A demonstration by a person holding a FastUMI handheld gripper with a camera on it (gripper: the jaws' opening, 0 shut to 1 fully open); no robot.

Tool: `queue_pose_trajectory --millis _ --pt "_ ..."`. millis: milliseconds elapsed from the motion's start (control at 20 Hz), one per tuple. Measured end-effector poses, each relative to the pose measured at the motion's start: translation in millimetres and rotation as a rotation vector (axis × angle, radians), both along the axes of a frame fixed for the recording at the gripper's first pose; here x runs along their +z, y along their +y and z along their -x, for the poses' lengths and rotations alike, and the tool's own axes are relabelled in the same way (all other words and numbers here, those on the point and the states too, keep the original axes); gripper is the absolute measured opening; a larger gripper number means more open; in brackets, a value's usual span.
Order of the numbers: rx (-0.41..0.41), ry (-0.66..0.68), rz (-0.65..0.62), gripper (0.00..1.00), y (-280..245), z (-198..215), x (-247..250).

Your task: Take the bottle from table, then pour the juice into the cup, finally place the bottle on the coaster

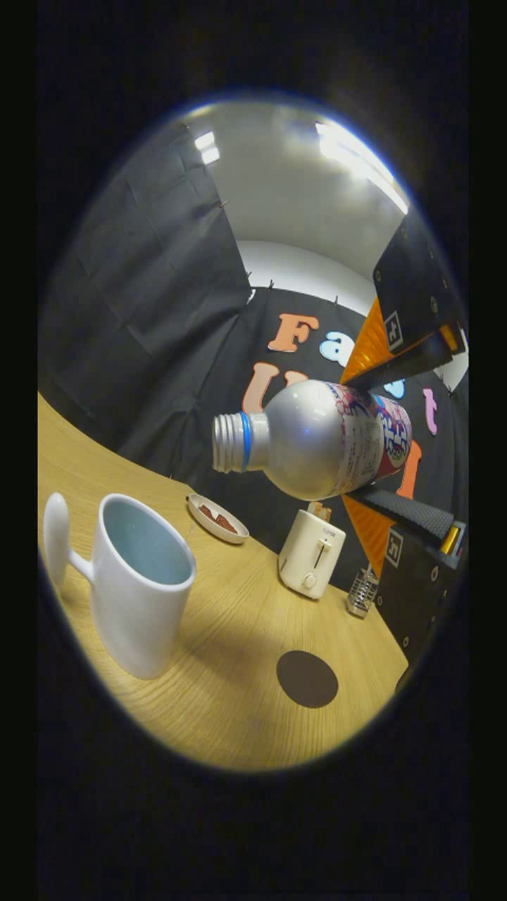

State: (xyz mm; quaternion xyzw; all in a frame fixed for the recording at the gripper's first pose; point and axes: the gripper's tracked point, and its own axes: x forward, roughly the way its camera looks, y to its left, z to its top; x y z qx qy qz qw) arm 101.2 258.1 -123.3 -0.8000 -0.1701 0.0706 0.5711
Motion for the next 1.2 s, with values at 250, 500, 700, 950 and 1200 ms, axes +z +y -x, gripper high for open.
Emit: queue_pose_trajectory --millis 250,500,700,950,1200 --pt "-0.051 0.189 -0.210 0.76 -8.3 -0.5 -33.0" --pt "-0.097 0.487 -0.631 0.76 -8.5 6.9 -54.4" --pt "-0.140 0.634 -1.002 0.77 -16.8 -2.3 -38.1" --pt "-0.213 0.757 -1.378 0.77 -42.0 -23.9 -45.0" --pt "-0.246 0.892 -1.671 0.77 -54.2 -29.1 -63.9"
